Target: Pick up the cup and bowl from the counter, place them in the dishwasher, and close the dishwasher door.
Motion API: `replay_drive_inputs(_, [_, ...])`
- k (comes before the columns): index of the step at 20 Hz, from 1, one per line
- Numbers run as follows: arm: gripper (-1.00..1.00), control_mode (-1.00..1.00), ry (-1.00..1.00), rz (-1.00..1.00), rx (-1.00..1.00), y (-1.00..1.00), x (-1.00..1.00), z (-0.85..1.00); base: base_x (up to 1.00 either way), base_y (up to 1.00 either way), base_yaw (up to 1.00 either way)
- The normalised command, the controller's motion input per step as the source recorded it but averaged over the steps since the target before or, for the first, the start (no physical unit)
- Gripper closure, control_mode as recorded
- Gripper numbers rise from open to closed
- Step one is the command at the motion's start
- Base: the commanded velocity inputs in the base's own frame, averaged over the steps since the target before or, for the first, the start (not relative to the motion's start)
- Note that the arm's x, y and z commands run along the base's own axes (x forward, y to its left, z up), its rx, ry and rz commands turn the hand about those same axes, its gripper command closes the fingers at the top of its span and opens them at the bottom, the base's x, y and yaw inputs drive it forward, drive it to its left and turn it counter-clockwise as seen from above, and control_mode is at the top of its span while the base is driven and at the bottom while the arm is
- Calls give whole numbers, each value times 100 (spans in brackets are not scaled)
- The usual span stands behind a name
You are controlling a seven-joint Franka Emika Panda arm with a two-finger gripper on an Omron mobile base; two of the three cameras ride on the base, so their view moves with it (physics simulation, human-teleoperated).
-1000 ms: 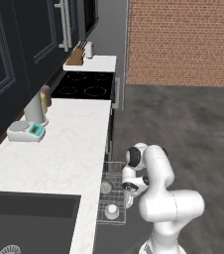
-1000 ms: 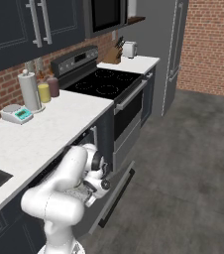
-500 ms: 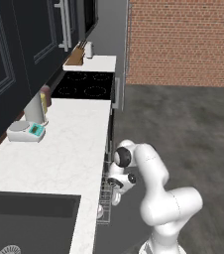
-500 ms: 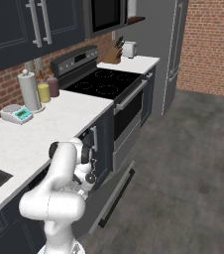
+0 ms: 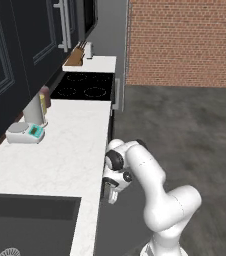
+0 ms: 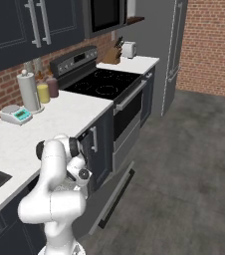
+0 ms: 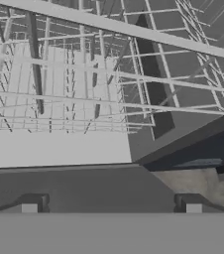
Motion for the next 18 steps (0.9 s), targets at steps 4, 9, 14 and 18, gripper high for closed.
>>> replay_drive_inputs(4, [-100,-100,-4,0,1,8,0,-42,0,0,0])
replay_drive_inputs(9, [-100,-100,-7,0,11,0,3,-15,0,0,0])
replay_drive_inputs(14, [-100,-100,0,0,15,-59,8,67,0,0,0])
replay_drive_inputs(18, [-100,-100,1,0,9,-81,0,100,0,0,0])
